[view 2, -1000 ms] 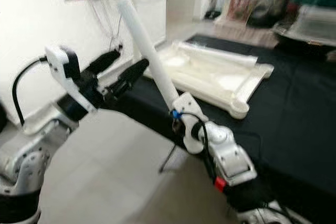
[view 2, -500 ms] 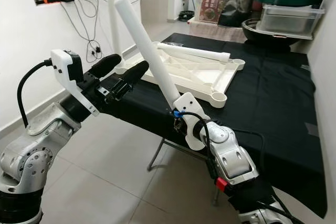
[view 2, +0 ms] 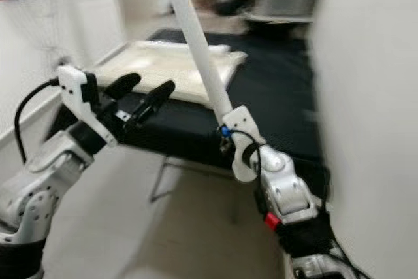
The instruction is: Building children table
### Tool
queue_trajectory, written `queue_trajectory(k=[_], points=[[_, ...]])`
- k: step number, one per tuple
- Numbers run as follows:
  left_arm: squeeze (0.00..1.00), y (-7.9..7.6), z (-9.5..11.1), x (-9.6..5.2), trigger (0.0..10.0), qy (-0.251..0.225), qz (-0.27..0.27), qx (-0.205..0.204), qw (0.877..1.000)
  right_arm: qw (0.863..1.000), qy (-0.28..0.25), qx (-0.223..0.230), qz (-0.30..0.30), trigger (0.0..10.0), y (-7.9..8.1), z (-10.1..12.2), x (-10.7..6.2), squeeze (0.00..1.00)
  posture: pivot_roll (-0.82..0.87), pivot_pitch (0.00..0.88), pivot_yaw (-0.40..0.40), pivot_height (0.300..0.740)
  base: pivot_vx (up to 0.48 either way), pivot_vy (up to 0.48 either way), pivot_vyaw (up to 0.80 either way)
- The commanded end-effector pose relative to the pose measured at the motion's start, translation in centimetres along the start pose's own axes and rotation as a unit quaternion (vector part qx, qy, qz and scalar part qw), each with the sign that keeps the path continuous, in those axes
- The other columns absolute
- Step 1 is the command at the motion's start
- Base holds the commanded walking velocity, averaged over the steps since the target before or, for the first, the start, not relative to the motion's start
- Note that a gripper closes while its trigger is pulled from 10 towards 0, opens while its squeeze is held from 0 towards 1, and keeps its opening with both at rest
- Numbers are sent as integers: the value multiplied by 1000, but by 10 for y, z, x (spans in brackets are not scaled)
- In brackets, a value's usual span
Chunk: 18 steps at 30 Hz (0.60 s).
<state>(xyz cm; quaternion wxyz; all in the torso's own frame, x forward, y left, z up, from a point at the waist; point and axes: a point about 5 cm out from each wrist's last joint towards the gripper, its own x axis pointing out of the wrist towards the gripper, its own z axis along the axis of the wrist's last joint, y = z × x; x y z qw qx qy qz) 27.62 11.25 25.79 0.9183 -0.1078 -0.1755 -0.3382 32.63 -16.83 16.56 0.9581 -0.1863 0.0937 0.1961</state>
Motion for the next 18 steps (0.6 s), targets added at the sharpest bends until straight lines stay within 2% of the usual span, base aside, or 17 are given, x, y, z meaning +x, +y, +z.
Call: queue_trajectory(k=[1, 12, 14, 18], points=[[0, 0, -3, 1, 10000, 4, 4, 1, 1000, 1000, 2, 5, -1, 10000, -1, -1, -1, 0, -27, 35, 23, 740, 0, 0, -800], [0, 0, -5, 2, 10000, 8, 11, 5, 1000, 1000, -7, 3, 16, 10000, 5, 1, -1, 0, -28, 36, 24, 740, 0, 0, -800], [0, -1, -5, 3, 10000, 9, 11, 7, 1000, 999, -27, -7, 44, 10000, 13, 6, -2, 0, -30, 38, 25, 740, 0, 0, 0], [0, -2, -6, 4, 10000, 10, 9, 7, 1000, 997, -39, -12, 61, 10000, 19, 9, -4, 0, -31, 39, 27, 740, 0, 0, 0]])
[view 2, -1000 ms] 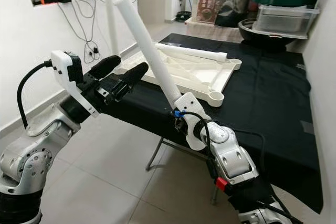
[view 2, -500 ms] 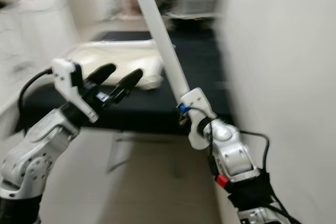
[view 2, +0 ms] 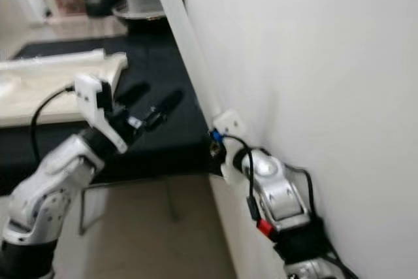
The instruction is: Building children table
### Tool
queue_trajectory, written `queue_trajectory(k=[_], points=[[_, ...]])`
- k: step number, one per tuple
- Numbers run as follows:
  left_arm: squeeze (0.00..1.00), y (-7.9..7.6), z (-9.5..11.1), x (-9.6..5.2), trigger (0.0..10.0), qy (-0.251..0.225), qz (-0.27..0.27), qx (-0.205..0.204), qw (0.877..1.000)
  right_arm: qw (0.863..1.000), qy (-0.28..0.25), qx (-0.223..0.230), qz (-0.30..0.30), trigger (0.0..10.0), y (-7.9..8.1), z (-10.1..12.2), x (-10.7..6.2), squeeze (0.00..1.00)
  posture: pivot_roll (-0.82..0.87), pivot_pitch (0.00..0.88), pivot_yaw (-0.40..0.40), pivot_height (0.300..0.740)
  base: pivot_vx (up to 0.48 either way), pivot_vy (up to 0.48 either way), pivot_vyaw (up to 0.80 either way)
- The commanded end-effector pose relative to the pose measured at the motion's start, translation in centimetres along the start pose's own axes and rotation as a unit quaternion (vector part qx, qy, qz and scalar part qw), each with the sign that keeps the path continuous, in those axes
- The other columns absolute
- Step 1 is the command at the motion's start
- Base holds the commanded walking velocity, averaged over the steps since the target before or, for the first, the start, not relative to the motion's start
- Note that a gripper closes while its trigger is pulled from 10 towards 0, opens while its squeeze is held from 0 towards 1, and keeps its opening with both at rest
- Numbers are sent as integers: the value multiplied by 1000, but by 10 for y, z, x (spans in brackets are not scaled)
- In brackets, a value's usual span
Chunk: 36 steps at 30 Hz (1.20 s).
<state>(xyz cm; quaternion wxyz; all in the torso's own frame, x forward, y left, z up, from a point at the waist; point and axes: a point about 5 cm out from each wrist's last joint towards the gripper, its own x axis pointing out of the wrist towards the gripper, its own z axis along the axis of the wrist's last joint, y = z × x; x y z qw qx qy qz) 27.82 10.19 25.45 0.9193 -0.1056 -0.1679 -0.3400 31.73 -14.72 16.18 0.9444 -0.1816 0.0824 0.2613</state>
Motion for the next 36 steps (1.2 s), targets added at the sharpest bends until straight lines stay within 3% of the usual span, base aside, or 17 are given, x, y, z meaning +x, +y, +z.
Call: queue_trajectory(k=[1, 9, 24, 36], points=[[0, 4, 1, -2, 10000, 2, 10, 7, 1000, 1000, -17, -6, -1, 10000, -3, 5, -4, 0, -31, 39, 27, 740, 0, 0, 0], [0, 1, -1, -1, 10000, 3, 3, 2, 1000, 1000, -17, -9, 4, 10000, -2, 5, -4, 0, -32, 40, 26, 740, 0, 0, 0], [0, -14, 9, 10, 10000, -7, -85, -21, 996, 997, -56, -21, 52, 10000, 15, 19, -1, 0, -35, 40, 27, 740, 0, 0, 0], [0, -1, 16, 23, 10000, -35, -28, -1, 999, 985, -108, -48, 124, 10000, 33, 32, -8, 0, -39, 38, 32, 740, 0, 0, 0]])
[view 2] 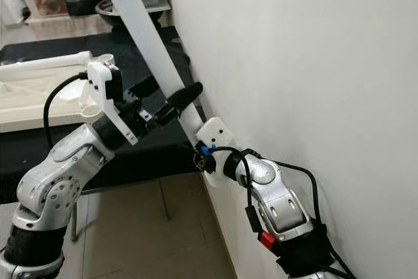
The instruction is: Building children table
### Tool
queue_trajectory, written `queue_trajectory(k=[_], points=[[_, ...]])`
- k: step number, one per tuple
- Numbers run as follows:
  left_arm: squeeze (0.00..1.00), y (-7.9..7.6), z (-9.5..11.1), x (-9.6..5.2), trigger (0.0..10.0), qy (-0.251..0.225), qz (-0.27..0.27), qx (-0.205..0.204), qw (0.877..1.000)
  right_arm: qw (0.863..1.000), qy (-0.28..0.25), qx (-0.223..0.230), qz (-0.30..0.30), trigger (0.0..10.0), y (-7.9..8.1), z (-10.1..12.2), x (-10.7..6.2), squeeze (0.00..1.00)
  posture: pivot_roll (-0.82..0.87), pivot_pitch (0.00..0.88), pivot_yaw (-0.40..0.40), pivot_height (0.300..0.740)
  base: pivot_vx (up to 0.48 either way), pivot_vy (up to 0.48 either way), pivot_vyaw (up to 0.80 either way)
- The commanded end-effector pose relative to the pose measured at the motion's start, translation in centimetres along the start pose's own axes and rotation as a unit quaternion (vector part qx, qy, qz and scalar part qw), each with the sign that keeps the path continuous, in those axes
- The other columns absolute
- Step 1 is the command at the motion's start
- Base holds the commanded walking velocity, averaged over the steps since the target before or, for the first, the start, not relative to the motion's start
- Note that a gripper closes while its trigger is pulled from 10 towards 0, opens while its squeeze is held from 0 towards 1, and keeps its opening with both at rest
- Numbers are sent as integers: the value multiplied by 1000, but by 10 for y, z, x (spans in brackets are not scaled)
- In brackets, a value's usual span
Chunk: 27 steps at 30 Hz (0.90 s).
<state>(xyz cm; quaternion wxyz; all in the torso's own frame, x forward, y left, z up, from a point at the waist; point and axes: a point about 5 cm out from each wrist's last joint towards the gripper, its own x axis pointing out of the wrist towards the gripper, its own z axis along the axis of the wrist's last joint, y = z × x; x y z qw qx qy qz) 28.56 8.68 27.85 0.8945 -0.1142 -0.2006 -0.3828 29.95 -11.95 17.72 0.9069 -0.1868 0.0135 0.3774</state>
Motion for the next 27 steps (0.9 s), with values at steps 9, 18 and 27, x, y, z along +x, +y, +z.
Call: queue_trajectory(k=[9, 18, 27], points=[[0, 7, 2, 3, 0, -1, 11, -2, 1000, 999, -5, -38, 21, 10000, 7, 6, 2, 0, -33, 33, 35, 740, 0, 0, 0], [0, 6, 1, 4, 0, 7, 1, 0, 1000, 999, 3, -42, 7, 10000, 3, 6, 4, 0, -31, 33, 34, 740, 0, 0, 0], [0, 1, 4, 1, 0, 14, -39, -8, 999, 999, 9, -36, -1, 10000, 2, 6, 6, 0, -30, 34, 33, 740, 0, 0, 0]])
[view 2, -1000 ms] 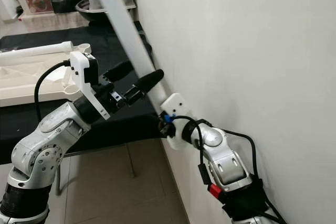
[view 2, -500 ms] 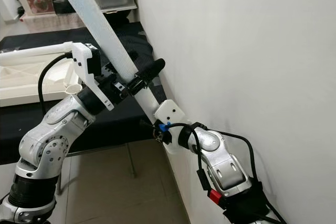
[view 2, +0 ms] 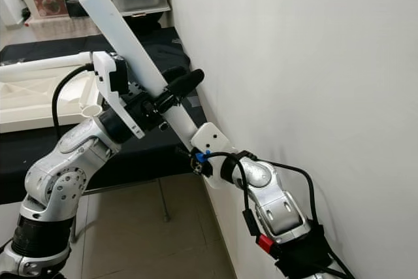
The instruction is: Building children table
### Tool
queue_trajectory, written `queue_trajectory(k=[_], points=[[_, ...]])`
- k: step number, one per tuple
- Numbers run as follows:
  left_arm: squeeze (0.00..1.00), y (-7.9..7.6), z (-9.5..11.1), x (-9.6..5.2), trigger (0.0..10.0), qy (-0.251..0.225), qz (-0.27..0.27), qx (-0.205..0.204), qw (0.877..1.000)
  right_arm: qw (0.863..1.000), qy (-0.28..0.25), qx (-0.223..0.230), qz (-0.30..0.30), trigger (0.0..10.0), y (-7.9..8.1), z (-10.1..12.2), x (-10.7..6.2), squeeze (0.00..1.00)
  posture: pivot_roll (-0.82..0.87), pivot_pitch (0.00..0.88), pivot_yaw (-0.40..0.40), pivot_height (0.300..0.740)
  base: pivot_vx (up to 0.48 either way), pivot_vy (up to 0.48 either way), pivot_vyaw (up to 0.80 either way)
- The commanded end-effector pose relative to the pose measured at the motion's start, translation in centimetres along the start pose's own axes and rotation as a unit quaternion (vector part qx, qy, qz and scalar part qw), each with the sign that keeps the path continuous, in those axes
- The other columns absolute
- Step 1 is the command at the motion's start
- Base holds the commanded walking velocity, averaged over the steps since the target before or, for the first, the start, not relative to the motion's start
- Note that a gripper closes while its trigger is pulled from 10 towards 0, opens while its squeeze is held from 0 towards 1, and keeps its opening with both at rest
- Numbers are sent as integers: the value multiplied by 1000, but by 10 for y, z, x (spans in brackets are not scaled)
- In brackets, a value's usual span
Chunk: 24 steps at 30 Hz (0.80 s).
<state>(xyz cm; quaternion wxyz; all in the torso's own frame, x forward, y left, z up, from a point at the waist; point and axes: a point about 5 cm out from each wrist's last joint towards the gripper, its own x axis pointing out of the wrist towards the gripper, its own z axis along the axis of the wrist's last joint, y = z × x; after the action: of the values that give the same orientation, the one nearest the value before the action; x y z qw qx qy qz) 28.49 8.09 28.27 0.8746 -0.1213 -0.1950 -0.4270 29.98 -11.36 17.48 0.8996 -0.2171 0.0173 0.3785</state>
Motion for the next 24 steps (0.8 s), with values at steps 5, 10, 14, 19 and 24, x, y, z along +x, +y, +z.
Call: queue_trajectory(k=[5, 10, 14, 19, 24], points=[[0, -7, 4, -9, 0, 25, -65, -9, 998, 999, -5, 41, -7, 10000, -4, 5, 5, 1000, -27, 35, 32, 740, 0, 0, 0], [0, -20, 2, -15, 0, 48, -136, -33, 989, 997, -14, 73, 35, 10000, 2, 8, 6, 1000, -28, 35, 32, 740, 0, 0, 0], [0, -31, -1, -18, 0, 70, -191, -47, 978, 994, -11, 87, 72, 10000, 10, 8, 8, 1000, -29, 36, 30, 740, 0, 0, 0], [0, -38, -5, -20, 0, 91, -243, -53, 964, 985, -6, 113, 131, 10000, 21, 11, 13, 51, -36, 41, 20, 740, 0, 0, 0], [0, -42, -6, -17, 0, 93, -295, -58, 949, 970, -37, 115, 212, 10000, 38, 23, 18, 0, -43, 41, 16, 740, 0, 0, 0]])
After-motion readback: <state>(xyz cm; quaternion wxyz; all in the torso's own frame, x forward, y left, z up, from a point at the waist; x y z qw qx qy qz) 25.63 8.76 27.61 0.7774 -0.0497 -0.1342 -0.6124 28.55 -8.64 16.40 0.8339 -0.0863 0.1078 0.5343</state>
